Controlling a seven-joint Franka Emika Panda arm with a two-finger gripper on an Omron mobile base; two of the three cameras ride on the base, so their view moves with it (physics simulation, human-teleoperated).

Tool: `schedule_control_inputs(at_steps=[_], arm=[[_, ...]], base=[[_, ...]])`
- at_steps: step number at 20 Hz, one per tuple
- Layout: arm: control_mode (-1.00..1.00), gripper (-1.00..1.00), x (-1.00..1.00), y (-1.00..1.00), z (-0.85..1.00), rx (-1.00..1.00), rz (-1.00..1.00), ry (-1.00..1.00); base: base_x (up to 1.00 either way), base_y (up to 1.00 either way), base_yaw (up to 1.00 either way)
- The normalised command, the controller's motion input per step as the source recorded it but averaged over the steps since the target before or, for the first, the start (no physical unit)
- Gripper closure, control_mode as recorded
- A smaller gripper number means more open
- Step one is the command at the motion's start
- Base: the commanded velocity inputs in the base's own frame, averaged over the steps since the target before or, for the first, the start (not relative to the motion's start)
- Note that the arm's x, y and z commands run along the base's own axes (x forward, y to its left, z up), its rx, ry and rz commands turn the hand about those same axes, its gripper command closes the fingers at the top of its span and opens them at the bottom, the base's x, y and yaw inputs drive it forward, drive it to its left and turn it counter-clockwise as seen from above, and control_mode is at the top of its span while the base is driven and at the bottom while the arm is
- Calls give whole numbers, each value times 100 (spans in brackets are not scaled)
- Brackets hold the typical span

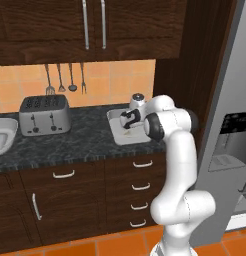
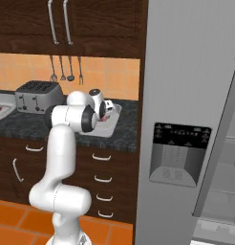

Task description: Place one garlic and one steak in each tupperware on the nearby counter, to pack two identical lunches.

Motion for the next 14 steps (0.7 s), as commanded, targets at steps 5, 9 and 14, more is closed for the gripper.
schedule_control_inputs(at_steps=[5,9,14], arm=[[-100,100,11,0,-17,0,0,0],[-100,-100,6,-2,-11,0,0,0],[-100,-100,0,-1,0,3,0,0]], base=[[0,0,0],[0,0,0],[0,0,0]])
